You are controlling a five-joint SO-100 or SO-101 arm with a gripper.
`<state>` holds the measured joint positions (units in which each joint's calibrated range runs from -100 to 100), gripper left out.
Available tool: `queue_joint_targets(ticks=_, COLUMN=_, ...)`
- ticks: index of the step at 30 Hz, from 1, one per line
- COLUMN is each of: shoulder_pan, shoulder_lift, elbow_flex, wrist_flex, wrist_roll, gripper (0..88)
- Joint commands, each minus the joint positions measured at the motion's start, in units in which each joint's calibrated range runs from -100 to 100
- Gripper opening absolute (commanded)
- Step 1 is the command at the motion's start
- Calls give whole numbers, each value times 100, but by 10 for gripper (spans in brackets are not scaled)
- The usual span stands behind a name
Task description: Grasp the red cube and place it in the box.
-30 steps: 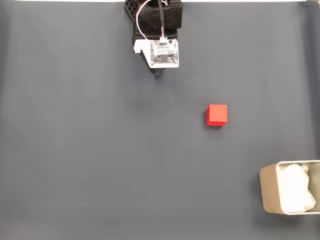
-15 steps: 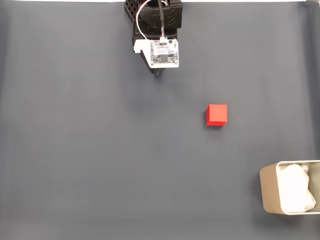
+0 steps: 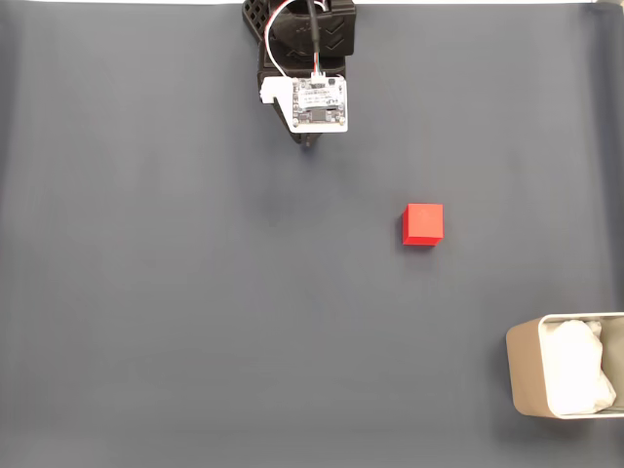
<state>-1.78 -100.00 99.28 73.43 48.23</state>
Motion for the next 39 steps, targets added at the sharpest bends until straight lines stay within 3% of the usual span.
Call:
queue_joint_targets(ticks=1, shoulder_pan=107, shoulder_lift=9, elbow_flex=54, wrist_flex=-490, wrist_roll=-49, gripper=0)
queue_joint_targets(ticks=22, shoulder_pan=121, shoulder_lift=1291, elbow_flex=-977, wrist_flex=-2777, wrist_roll=-15, gripper=0)
queue_joint_targets(ticks=39, shoulder_pan=36, shoulder_lift=3293, elbow_flex=-3285, wrist_flex=-3023, wrist_roll=-68, gripper=0)
